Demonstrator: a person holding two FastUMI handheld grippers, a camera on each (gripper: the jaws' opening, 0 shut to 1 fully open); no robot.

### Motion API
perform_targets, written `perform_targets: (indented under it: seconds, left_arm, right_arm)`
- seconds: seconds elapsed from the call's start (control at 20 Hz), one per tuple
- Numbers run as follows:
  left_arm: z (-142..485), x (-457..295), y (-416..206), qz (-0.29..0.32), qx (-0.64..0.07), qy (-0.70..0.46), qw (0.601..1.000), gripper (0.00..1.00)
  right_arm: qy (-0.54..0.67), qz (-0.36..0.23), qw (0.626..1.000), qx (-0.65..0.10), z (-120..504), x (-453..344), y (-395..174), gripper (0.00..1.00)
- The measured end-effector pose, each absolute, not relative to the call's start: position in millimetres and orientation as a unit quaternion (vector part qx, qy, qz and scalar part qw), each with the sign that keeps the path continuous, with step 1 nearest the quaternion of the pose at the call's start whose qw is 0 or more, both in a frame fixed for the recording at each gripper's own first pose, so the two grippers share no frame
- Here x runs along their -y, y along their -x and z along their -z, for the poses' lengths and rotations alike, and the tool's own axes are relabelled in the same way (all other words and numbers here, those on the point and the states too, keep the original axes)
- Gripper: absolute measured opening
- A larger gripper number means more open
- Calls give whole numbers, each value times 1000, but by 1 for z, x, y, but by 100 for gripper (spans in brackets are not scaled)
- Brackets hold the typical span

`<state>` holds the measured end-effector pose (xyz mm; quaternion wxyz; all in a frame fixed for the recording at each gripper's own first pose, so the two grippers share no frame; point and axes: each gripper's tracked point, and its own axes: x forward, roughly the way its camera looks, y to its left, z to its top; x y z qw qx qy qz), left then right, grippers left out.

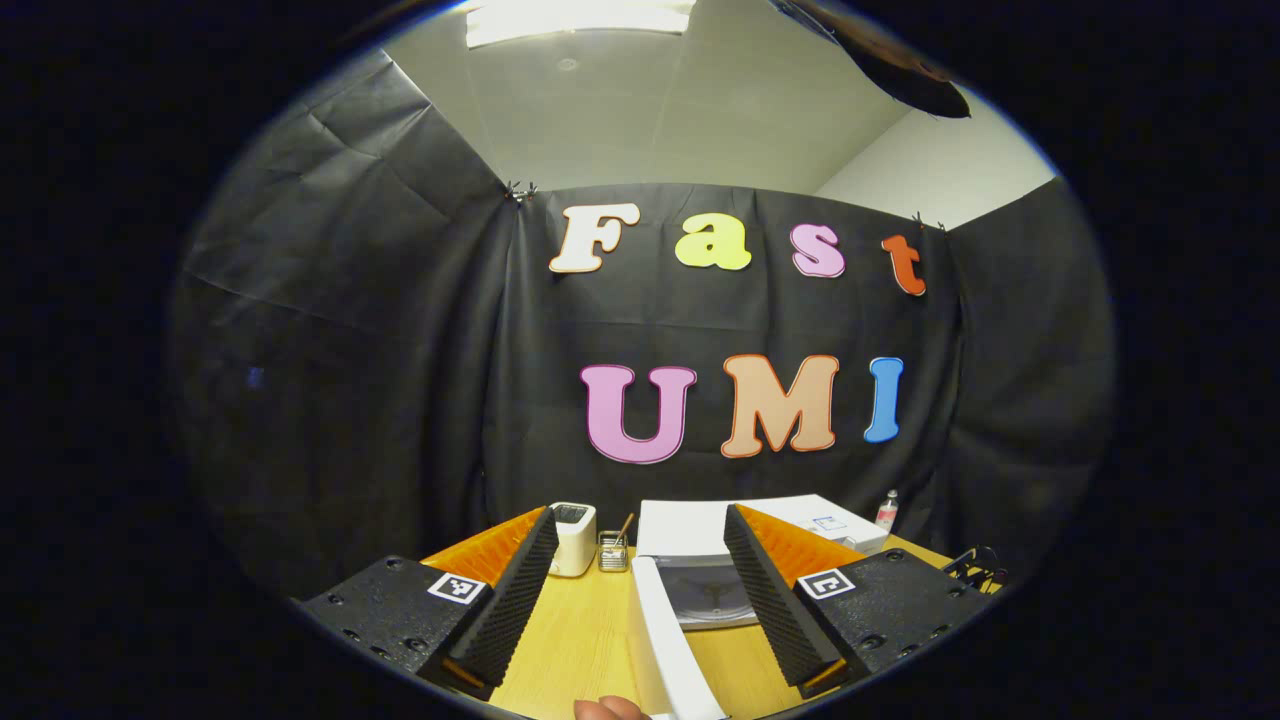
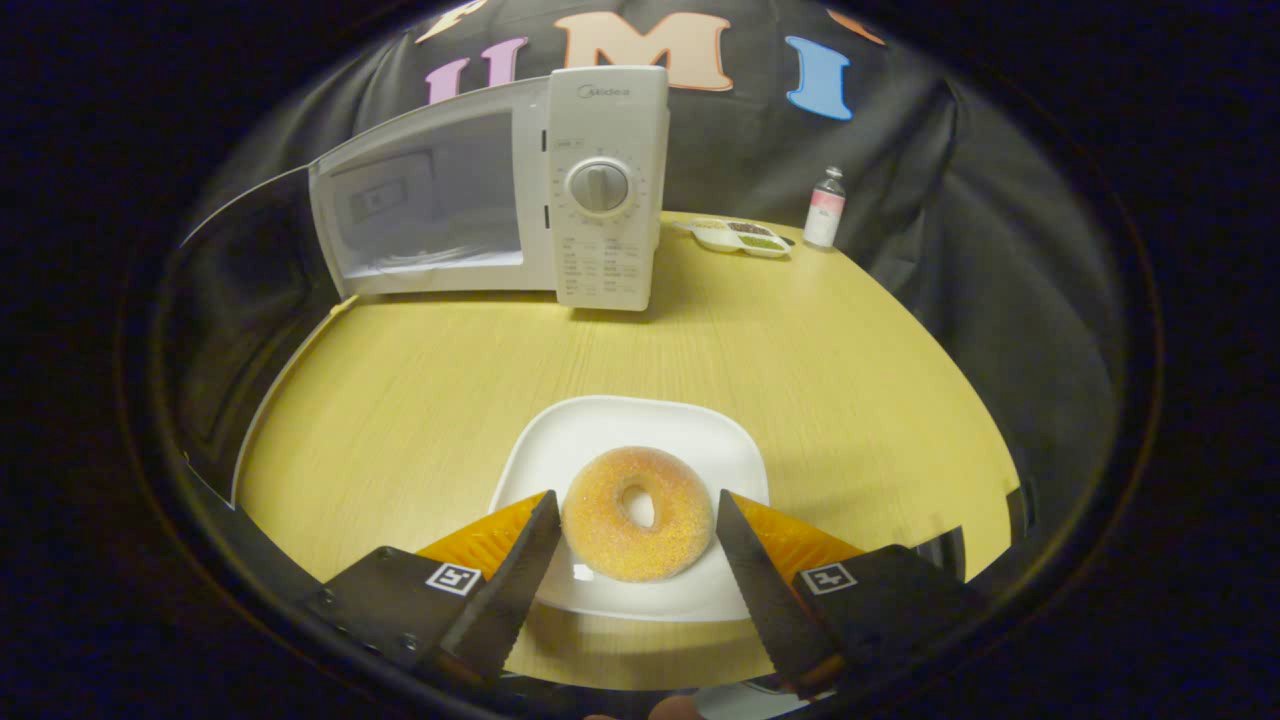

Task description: Open the microwave oven with the left hand, put the food in, and close the microwave oven.

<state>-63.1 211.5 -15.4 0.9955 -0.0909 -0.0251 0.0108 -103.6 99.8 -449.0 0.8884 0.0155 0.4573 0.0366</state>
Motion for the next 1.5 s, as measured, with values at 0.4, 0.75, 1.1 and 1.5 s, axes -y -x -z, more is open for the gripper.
perform_targets:
  seconds: [0.4,0.75,1.1,1.5]
  left_arm:
    - [5,-187,52,11,45,113,993,95]
    - [-3,-181,42,24,57,105,993,93]
    - [0,-172,38,41,58,96,993,93]
    - [7,-174,42,44,46,89,994,94]
  right_arm:
    - [-42,-19,883,-466,453,-98,100,82]
    - [-82,-8,876,-475,451,-96,97,59]
    - [-167,-26,873,-457,419,-125,89,53]
    - [-326,-58,847,-415,359,-182,49,53]
